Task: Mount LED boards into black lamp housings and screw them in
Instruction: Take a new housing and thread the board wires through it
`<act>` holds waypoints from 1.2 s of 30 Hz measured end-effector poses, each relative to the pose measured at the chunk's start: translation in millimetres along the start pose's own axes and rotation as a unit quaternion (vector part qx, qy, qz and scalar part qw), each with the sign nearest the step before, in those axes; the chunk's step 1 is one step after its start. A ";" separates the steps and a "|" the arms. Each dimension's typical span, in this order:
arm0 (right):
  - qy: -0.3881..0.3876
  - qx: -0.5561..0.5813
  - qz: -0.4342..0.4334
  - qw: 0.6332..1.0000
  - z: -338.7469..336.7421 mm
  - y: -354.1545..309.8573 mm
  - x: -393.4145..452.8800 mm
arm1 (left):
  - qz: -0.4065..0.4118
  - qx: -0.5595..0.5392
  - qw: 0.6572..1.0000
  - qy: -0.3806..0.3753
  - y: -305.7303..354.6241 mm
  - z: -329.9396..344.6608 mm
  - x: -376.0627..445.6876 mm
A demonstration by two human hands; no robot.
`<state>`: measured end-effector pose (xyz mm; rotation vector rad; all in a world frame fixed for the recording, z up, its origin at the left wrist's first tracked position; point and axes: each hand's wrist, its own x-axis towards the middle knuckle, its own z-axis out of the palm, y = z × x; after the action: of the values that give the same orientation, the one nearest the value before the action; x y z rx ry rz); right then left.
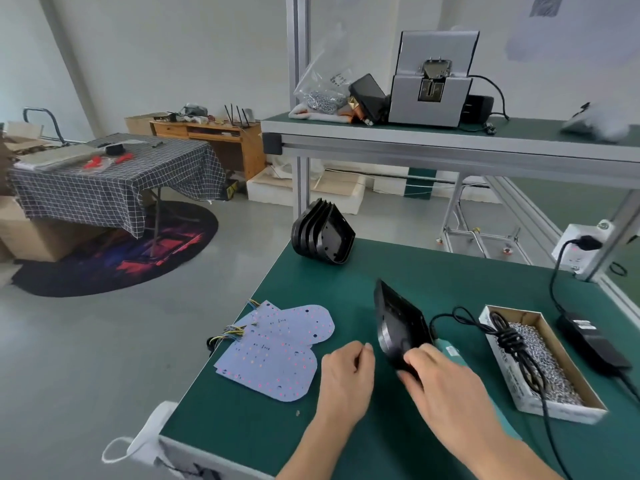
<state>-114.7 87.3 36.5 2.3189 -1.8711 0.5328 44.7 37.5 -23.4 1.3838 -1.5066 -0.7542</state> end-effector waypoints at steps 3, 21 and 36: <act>-0.025 -0.069 -0.053 0.996 -5.2 -8.7 -28.2 | 0.006 -0.005 0.999 0.031 3.8 -2.2 -4.9; -0.025 -0.039 -0.029 0.999 1.9 -31.2 -41.6 | -0.058 0.168 0.962 0.206 -20.8 -116.7 -15.7; -0.258 0.037 -0.088 0.961 89.2 -178.2 101.7 | -0.176 0.113 0.942 0.261 -63.6 -152.7 -10.4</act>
<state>92.8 7.4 11.0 2.8460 -1.8169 -0.0373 209.1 58.3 -24.1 1.8815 -0.9572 -0.3764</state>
